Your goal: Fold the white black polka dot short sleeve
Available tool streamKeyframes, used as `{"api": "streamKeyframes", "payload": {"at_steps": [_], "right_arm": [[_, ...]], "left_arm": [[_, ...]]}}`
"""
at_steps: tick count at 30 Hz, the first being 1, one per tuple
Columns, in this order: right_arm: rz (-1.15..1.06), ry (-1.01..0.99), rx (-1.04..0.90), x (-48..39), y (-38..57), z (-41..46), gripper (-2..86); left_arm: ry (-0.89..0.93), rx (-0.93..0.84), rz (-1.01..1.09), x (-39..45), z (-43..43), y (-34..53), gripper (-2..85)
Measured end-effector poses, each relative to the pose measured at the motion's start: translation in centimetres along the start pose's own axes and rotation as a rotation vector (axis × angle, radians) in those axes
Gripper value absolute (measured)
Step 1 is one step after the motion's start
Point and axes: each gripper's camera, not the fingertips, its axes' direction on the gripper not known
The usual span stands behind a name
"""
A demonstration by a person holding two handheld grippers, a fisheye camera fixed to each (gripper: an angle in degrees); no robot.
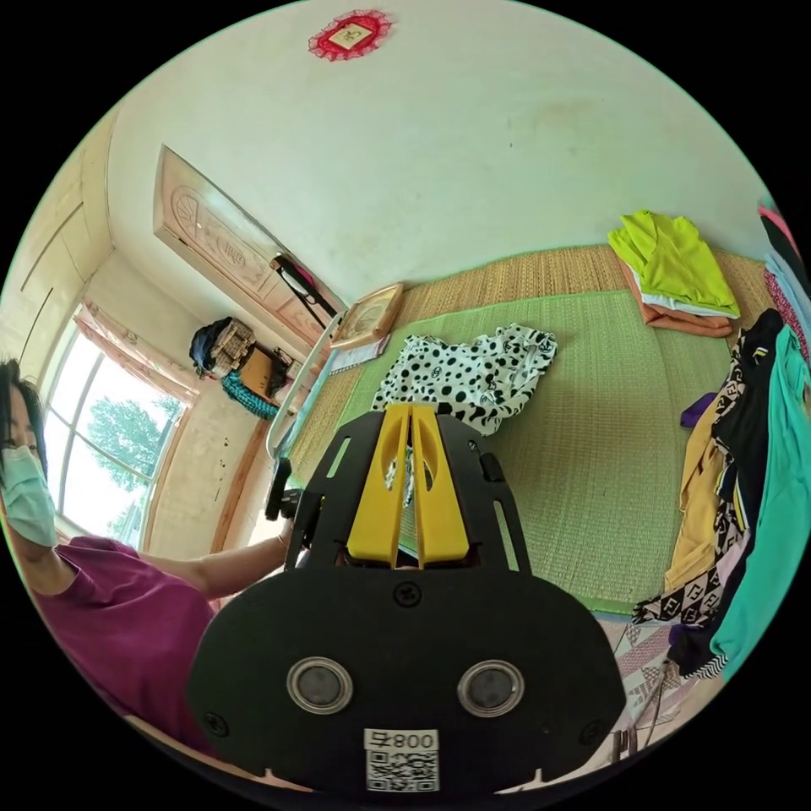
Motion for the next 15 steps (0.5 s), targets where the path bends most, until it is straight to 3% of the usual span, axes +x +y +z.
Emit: {"api": "streamKeyframes", "payload": {"at_steps": [4, 7, 15], "right_arm": [[0.016, -0.032, 0.020, 1.2, 0.9, -2.2, 0.0], [0.045, -0.049, 0.004, 2.4, 3.4, -3.2, 0.0], [0.253, -0.062, -0.202, 9.1, 10.0, 3.7, 0.1]], "left_arm": [[0.049, 0.107, 0.121, -0.6, -8.9, 0.1, 1.5], [0.051, 0.060, 0.222, 0.7, -12.2, 1.1, 1.3], [0.017, -0.135, 0.208, 1.7, -6.8, 1.0, 1.2]]}}
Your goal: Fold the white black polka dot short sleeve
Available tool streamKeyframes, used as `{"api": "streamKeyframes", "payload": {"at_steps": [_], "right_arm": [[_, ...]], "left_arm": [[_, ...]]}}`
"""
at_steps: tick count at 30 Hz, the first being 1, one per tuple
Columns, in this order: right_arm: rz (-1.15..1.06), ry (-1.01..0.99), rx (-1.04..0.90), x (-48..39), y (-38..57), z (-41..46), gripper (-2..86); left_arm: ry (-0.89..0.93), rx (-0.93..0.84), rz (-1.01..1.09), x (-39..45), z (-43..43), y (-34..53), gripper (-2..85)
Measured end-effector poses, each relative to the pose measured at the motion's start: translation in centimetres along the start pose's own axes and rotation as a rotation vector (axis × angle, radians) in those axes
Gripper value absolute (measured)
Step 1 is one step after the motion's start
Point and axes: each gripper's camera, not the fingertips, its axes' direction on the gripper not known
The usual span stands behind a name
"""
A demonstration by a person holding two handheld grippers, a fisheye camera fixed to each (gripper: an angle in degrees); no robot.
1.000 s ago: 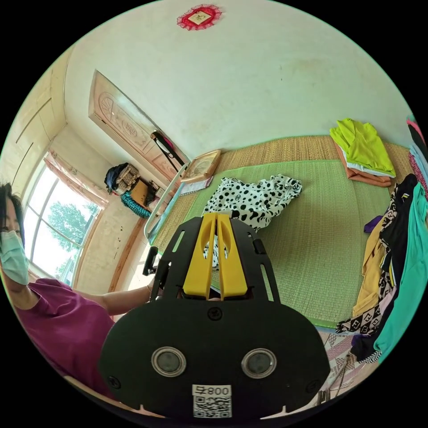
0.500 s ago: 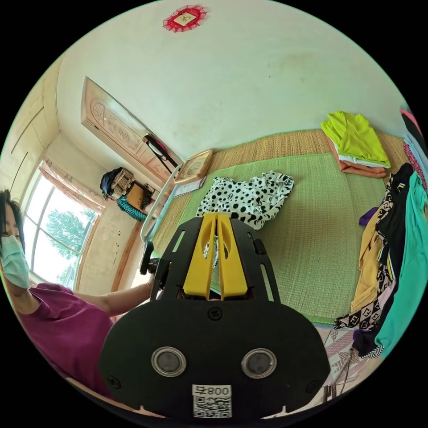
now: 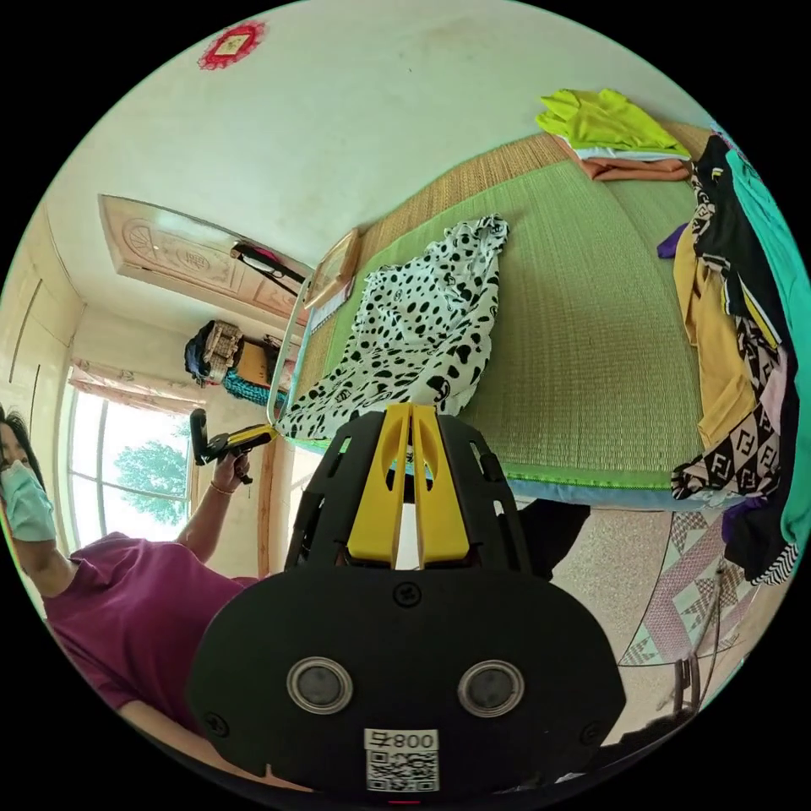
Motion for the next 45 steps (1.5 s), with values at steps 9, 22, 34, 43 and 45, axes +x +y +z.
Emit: {"api": "streamKeyframes", "payload": {"at_steps": [9, 22, 34, 43, 45], "right_arm": [[-0.084, 0.041, 0.036, -2.6, -14.0, -1.1, 0.1], [-0.316, -0.068, 0.083, -9.2, -10.8, -6.6, 0.1], [-0.130, -0.050, -0.195, -2.4, -9.3, 3.5, 0.1], [-0.038, -0.098, -0.213, 0.8, -12.6, 6.5, 0.1], [-0.034, -0.104, -0.207, 1.2, -13.5, 6.6, 0.1]], "left_arm": [[-0.138, 0.030, 0.004, -3.7, -4.3, -14.6, 1.2], [0.021, 0.116, 0.050, -3.5, -11.6, -10.8, 1.4], [0.227, -0.129, -0.205, -9.3, 0.7, -6.4, 2.7], [0.311, 0.025, -0.389, -10.2, 2.8, -2.3, 7.6], [0.315, 0.040, -0.385, -9.4, 3.2, -1.5, 8.0]]}}
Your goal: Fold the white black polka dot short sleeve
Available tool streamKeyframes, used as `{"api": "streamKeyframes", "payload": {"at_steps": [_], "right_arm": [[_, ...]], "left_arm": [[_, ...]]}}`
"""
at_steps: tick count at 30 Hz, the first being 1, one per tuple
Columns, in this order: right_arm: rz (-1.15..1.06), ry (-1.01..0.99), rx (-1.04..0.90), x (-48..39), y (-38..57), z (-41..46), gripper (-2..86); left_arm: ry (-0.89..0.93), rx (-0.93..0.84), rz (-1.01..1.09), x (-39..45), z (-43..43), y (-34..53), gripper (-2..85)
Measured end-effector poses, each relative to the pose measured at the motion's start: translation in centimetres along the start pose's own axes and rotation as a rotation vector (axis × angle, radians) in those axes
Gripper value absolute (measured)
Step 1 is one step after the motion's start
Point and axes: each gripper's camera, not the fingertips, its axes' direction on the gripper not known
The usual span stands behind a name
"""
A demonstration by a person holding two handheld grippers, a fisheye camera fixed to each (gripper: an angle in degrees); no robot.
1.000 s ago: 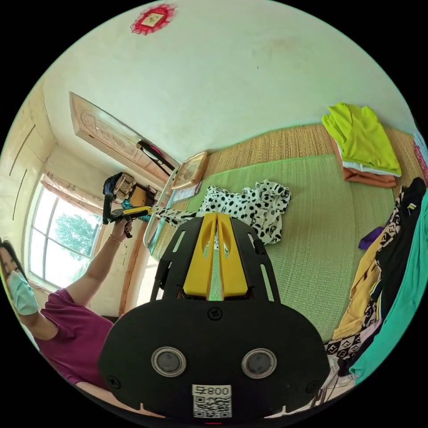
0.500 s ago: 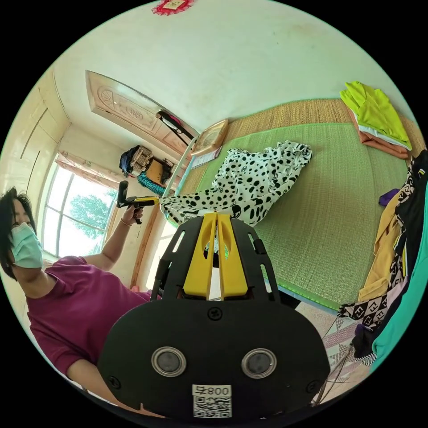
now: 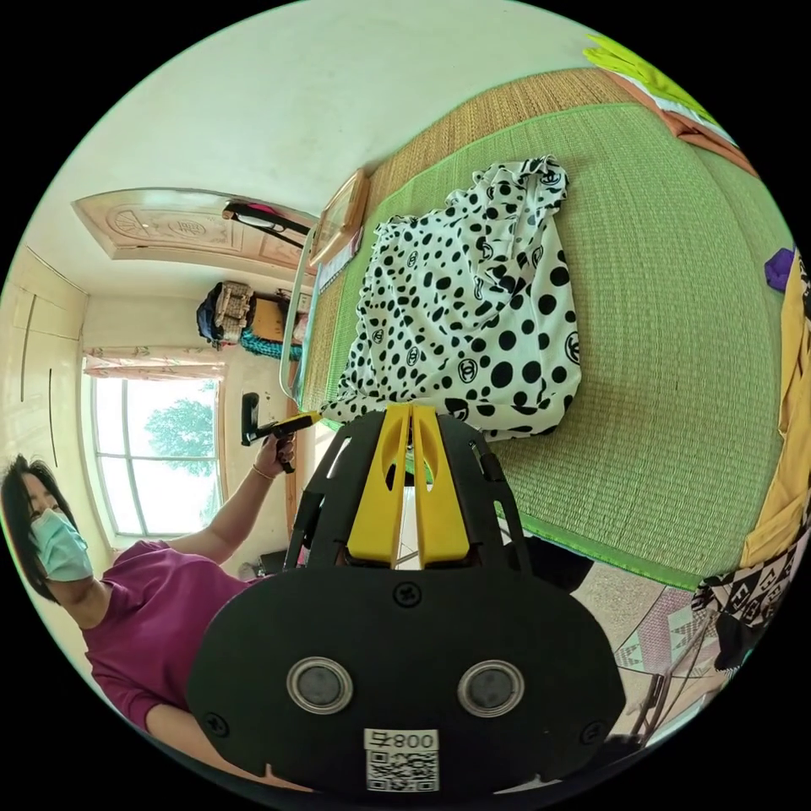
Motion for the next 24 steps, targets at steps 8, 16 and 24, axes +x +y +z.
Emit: {"api": "streamKeyframes", "payload": {"at_steps": [8, 16, 24], "right_arm": [[0.007, -0.016, -0.004, 1.0, -1.6, 0.0, 0.1], [0.037, -0.042, 0.029, 2.7, -2.1, -1.3, 0.1], [0.040, -0.018, 0.029, 3.3, -2.4, -2.0, 0.1]], "left_arm": [[-0.151, -0.011, 0.014, 1.7, 3.7, 0.6, 9.4], [-0.405, -0.046, 0.152, 4.3, 5.3, 0.3, 8.7], [-0.262, 0.194, 0.130, 5.2, 0.3, 0.7, 3.8]]}}
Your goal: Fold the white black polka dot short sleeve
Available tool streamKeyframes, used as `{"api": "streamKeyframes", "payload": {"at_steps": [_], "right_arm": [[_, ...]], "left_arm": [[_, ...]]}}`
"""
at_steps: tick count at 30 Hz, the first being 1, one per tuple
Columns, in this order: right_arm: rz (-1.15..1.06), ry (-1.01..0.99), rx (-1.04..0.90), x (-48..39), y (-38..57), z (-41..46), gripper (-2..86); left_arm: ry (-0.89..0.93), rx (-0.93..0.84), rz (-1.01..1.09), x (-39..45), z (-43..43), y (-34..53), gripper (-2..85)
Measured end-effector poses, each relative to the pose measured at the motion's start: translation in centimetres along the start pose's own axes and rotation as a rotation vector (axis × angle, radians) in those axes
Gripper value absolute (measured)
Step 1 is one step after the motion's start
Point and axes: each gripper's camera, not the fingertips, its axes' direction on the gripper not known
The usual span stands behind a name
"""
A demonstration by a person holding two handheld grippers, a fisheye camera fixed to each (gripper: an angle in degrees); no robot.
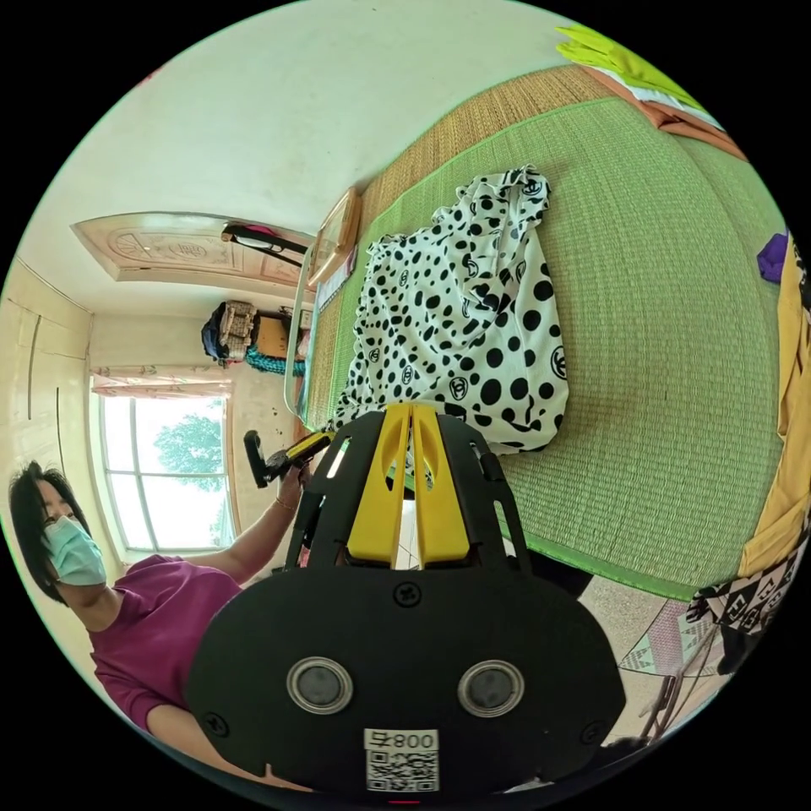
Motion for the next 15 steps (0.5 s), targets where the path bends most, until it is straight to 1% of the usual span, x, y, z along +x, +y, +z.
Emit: {"api": "streamKeyframes", "payload": {"at_steps": [1, 5, 10, 15], "right_arm": [[0.002, 0.003, 0.000, 0.1, 0.0, 0.0, 0.1], [0.021, 0.001, 0.002, 0.9, -0.2, 0.4, 0.1], [0.025, 0.005, -0.013, 1.3, -0.1, 0.8, 0.1], [0.029, -0.004, -0.009, 1.7, -0.2, 0.6, 0.1]], "left_arm": [[0.028, -0.001, -0.013, -0.4, -0.1, -0.5, 4.0], [0.080, -0.100, -0.025, -1.4, 2.0, -1.0, 7.0], [0.068, -0.138, -0.017, -0.8, 3.0, -0.2, 9.5], [-0.057, -0.147, 0.038, 0.9, 3.2, -0.4, 10.0]]}}
